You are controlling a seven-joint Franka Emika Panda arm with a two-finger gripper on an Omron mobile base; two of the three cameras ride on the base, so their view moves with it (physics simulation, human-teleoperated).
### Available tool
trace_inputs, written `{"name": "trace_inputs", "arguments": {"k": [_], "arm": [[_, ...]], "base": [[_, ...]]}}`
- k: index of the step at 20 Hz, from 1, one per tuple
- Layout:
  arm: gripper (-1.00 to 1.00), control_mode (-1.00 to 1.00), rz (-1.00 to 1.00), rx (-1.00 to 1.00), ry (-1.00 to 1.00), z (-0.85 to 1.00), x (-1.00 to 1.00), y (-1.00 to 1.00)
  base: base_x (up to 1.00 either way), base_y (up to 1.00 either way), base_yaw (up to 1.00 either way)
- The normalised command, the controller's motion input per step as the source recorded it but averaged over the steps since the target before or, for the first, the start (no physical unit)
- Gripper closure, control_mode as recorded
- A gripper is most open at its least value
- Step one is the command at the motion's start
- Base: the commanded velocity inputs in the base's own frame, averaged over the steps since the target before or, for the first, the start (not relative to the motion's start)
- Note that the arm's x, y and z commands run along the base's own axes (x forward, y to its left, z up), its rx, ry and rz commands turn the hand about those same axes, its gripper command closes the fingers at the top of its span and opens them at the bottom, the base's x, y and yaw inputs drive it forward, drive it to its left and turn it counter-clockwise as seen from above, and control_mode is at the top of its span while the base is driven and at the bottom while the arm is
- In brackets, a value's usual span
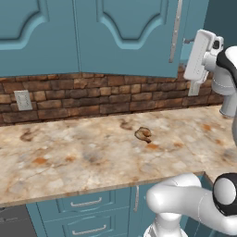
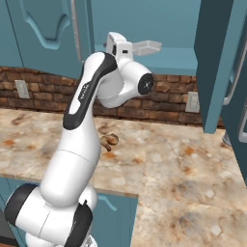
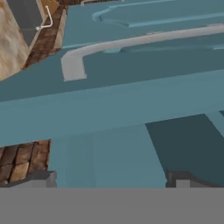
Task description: Retrieve the tupperware from the cabinet, then place the raw meat into the tupperware to avoid contamination.
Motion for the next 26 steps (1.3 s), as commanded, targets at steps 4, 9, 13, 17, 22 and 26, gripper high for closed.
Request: {"name": "trace_inputs", "arguments": {"k": [4, 9, 13, 17, 22, 26], "arm": [[-1.00, -1.00, 0.01, 0.00, 0.00, -0.02, 0.21, 0.00], [-1.00, -1.00, 0.01, 0.00, 0.00, -0.01, 0.20, 0.00], [-1.00, -1.00, 0.02, 0.00, 0.00, -0.01, 0.20, 0.00], [-1.00, -1.00, 0.02, 0.00, 0.00, -0.03, 0.22, 0.01], [-1.00, -1.00, 0.02, 0.00, 0.00, -0.03, 0.21, 0.00], [-1.00, -1.00, 0.02, 0.00, 0.00, -0.01, 0.19, 0.00]], "base": [[0.00, 0.00, 0.00], [0.00, 0.00, 0.00], [0.00, 0.00, 0.00], [0.00, 0.00, 0.00], [0.00, 0.00, 0.00], [0.00, 0.00, 0.00]]}}
